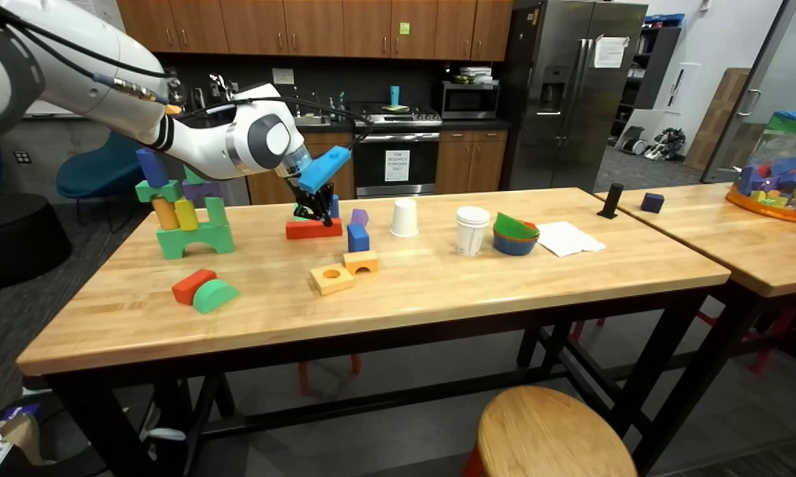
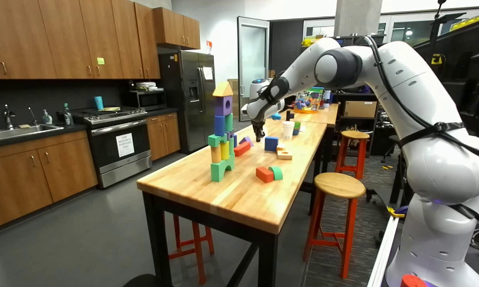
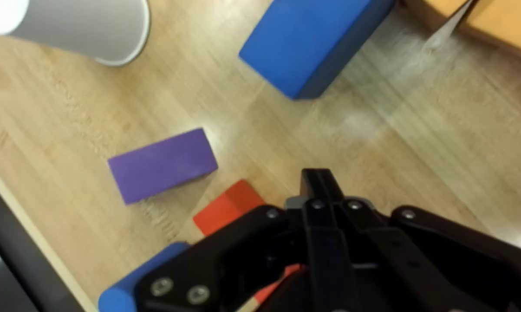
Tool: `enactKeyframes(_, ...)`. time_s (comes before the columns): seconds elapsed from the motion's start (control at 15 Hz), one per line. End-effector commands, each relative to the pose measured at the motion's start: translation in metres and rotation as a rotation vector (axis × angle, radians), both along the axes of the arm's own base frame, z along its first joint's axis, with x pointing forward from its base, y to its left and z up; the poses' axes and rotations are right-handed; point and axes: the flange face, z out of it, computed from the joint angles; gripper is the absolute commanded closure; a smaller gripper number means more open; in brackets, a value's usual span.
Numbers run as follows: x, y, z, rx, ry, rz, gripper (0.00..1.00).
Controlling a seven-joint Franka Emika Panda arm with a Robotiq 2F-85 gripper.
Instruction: Move the blue block to the right
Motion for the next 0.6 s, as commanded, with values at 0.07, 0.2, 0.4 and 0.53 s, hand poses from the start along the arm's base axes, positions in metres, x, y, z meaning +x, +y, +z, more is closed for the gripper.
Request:
enactKeyframes(0.07,0.001,0.031,0.014,-0.004,-0.028,0.090,1.00)
enactKeyframes(0.2,0.002,0.031,0.009,-0.005,-0.020,0.099,1.00)
enactKeyframes(0.4,0.001,0.021,0.003,0.003,0.002,0.101,1.00)
enactKeyframes(0.53,0.000,0.013,-0.001,0.004,0.005,0.104,1.00)
